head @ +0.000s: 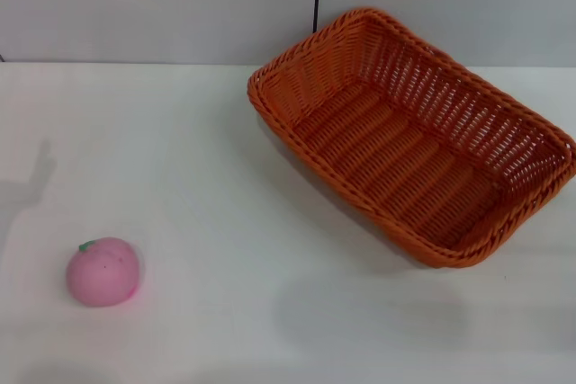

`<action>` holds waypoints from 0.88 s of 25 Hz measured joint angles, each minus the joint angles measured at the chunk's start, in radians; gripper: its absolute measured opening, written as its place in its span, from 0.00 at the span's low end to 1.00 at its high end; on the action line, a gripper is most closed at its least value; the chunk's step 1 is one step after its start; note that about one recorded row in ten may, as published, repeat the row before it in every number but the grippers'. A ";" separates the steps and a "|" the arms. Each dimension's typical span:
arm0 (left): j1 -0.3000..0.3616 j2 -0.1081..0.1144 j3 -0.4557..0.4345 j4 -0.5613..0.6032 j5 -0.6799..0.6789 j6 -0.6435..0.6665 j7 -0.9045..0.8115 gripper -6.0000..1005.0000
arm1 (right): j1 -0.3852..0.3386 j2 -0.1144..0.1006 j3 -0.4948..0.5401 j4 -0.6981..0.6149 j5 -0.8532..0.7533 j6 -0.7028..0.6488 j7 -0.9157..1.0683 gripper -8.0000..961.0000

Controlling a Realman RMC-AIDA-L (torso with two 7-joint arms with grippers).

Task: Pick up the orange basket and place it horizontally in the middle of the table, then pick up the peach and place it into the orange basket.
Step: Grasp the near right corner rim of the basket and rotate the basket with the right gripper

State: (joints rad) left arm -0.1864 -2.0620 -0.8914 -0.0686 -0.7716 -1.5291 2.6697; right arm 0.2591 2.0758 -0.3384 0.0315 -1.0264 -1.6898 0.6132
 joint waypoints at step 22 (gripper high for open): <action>-0.070 -0.002 -0.077 0.040 -0.001 0.038 0.002 0.83 | -0.057 -0.073 -0.052 -0.866 -0.564 0.148 1.072 0.82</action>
State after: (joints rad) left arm -0.2563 -2.0643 -0.9687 -0.0289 -0.7728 -1.4914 2.6721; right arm 0.2025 2.0028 -0.3904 -0.8340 -1.5900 -1.5415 1.6852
